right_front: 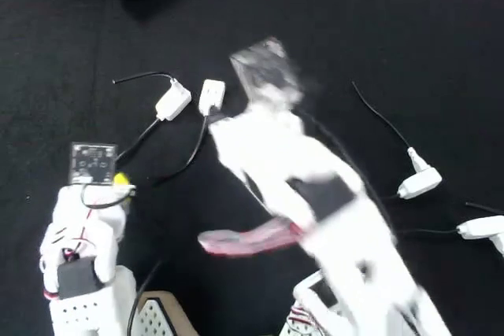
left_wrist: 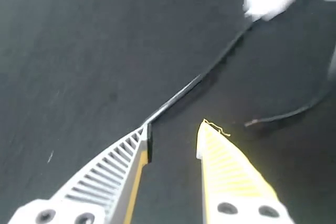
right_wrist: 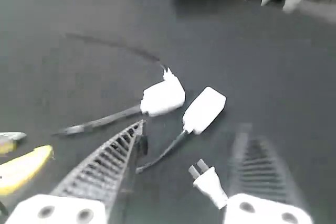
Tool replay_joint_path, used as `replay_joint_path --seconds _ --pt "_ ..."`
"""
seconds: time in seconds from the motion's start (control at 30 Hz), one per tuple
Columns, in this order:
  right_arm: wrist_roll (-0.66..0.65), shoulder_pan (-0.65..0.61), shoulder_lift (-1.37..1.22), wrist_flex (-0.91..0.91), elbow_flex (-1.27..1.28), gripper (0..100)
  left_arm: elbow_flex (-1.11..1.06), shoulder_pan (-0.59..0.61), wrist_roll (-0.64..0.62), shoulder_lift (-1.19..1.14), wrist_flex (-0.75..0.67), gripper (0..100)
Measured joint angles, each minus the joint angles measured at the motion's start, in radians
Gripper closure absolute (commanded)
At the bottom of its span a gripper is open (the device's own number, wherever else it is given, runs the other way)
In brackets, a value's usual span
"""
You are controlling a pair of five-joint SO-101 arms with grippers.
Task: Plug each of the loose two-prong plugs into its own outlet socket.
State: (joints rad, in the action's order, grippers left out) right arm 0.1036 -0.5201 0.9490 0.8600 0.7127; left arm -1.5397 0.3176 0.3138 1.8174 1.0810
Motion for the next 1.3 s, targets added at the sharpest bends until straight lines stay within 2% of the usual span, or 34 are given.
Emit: replay_joint_path --seconds 0.1,0.2,0.33,0.47,0.63,0.9,1.07,1.3 --pt "0.000 0.130 0.304 0.028 0.064 98.3 0.054 -0.137 -0.044 -0.006 0.002 84" --pt "0.000 0.321 0.508 0.057 0.135 98.6 0.094 -0.253 -0.109 -0.087 -0.034 84" --pt "0.002 0.543 0.537 0.068 0.247 98.6 0.169 -0.339 -0.201 -0.295 -0.166 84" --pt "0.054 0.671 0.451 0.069 0.272 98.6 0.304 -0.417 -0.264 -0.592 -0.315 84" --pt "0.101 0.736 0.267 0.069 0.272 98.6 0.534 -0.483 -0.279 -1.016 -0.388 84" --pt "0.107 0.760 -0.080 0.023 0.272 98.6 0.893 -0.493 -0.244 -1.525 -0.373 84" --pt "0.107 0.766 -0.252 -0.055 0.272 98.6 1.031 -0.493 -0.178 -1.668 -0.377 84" --pt "0.107 0.766 -0.331 -0.078 0.272 98.6 1.025 -0.496 -0.114 -1.751 -0.420 84"
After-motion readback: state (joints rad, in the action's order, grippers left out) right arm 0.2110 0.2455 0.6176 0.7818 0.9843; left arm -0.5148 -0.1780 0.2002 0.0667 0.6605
